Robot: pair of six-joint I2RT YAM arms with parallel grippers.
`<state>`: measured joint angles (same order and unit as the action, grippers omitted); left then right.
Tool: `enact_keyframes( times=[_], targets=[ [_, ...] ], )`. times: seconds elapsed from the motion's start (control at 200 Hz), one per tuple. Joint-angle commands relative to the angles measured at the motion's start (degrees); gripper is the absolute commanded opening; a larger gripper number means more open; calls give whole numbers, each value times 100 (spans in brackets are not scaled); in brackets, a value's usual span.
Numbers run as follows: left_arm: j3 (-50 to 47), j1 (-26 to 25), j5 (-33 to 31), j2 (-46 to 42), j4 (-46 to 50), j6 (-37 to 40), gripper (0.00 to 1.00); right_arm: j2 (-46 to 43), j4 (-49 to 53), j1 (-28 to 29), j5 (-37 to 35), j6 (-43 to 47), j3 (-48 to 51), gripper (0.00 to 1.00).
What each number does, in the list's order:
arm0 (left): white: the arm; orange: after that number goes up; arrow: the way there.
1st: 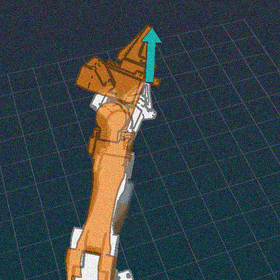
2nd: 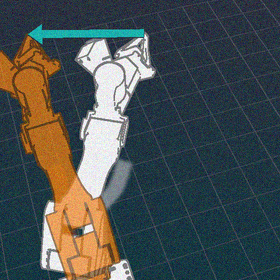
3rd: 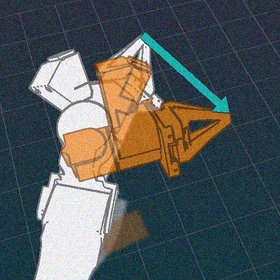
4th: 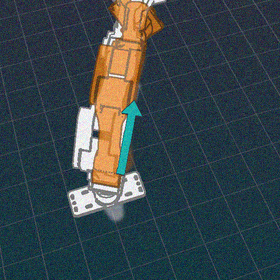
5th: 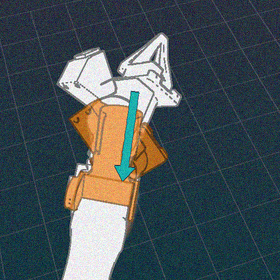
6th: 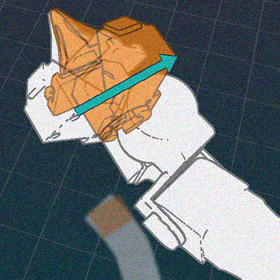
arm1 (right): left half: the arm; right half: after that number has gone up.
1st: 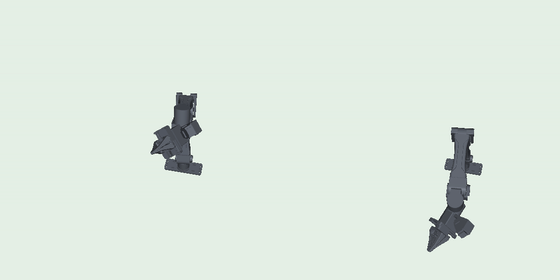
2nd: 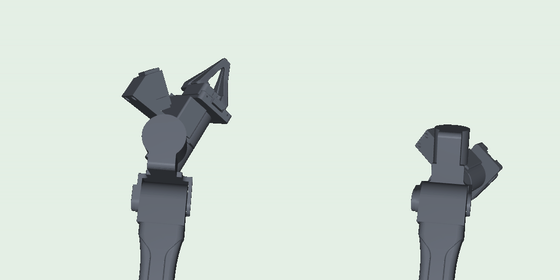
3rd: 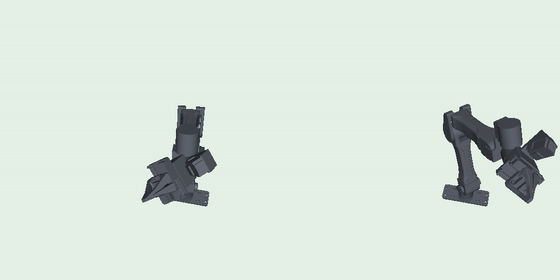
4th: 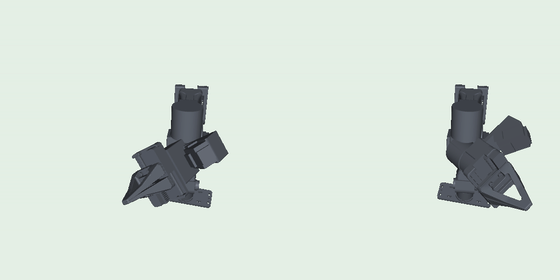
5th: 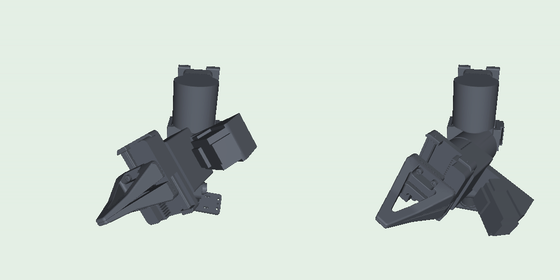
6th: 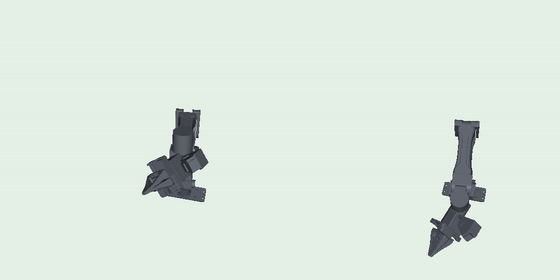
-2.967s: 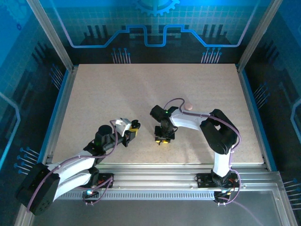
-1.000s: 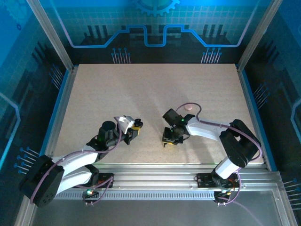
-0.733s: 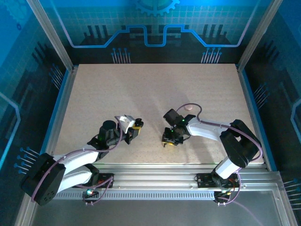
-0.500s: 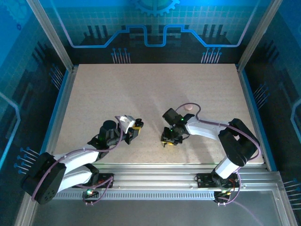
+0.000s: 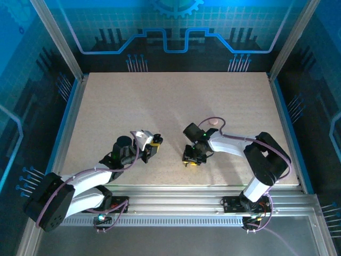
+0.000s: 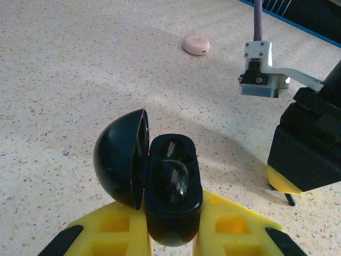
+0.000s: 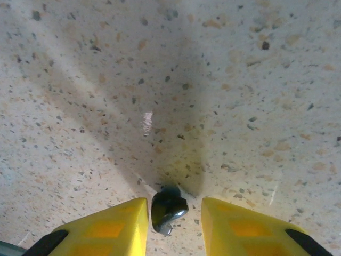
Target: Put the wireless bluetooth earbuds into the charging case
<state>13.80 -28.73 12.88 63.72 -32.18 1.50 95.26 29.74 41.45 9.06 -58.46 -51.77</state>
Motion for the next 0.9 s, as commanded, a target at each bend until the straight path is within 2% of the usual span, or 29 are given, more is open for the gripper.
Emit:
enact_keyframes(
  times=[0.0,0.58,0.89],
  targets=[
    [159,-54,105,-13,-86,45,7,149,34,-12,49,45,-44,32],
    [195,-54,118,16,-68,53,7,38,-144,-7,-57,16,70,23],
    [328,-121,157,283,-182,122,6,-639,-512,4,-483,139,372,22]
  ],
)
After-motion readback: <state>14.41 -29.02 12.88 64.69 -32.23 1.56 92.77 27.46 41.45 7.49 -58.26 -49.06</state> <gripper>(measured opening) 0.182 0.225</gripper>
